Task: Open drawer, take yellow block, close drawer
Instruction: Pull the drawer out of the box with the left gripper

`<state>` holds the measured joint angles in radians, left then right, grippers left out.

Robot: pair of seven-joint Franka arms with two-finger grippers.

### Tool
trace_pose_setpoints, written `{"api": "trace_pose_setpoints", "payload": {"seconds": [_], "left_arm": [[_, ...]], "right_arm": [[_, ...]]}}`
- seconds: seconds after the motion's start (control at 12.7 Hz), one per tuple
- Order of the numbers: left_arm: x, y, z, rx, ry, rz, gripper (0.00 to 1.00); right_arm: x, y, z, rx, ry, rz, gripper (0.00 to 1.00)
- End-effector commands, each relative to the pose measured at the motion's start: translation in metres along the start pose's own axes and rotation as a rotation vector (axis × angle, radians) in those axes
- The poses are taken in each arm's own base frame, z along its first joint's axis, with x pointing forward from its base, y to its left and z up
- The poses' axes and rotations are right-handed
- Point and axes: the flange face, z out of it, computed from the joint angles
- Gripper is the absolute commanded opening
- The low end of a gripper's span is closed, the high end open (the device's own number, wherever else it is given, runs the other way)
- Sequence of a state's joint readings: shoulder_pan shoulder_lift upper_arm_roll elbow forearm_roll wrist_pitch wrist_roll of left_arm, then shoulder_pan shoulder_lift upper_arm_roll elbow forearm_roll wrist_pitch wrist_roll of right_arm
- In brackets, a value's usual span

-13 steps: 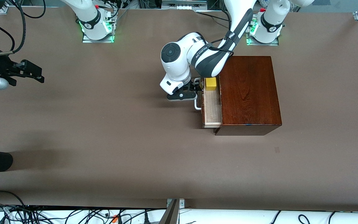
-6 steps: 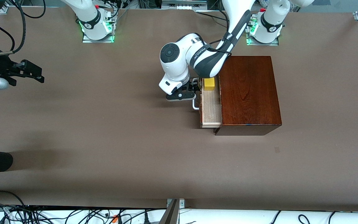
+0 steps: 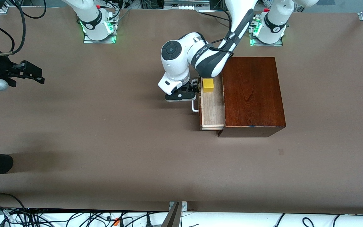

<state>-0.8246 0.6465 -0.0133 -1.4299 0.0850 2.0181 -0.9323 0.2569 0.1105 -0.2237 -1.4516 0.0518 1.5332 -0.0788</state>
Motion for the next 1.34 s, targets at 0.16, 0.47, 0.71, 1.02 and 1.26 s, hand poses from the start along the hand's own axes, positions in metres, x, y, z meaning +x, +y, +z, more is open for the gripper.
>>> {"api": "trace_pose_setpoints", "payload": {"seconds": [0.16, 0.47, 0.71, 1.02, 1.26], "left_arm": [[0.003, -0.023, -0.088, 0.018, -0.025, -0.003, 1.0], [0.052, -0.12, -0.169, 0.076, -0.103, 0.066, 1.0], [0.086, -0.226, -0.213, 0.064, -0.169, 0.12, 1.0], [0.114, -0.346, -0.249, -0.024, -0.205, 0.17, 1.0], [0.113, -0.45, -0.243, -0.133, -0.249, 0.253, 1.0]], "right_arm": [[-0.002, 0.001, -0.002, 0.021, -0.003, 0.001, 1.0], [-0.003, 0.001, -0.001, 0.018, -0.006, -0.004, 1.0], [-0.003, -0.015, -0.005, 0.014, 0.002, -0.022, 1.0], [0.002, -0.069, -0.002, 0.037, 0.011, -0.125, 1.0], [-0.015, -0.141, -0.036, 0.134, 0.061, -0.256, 1.0]]}}
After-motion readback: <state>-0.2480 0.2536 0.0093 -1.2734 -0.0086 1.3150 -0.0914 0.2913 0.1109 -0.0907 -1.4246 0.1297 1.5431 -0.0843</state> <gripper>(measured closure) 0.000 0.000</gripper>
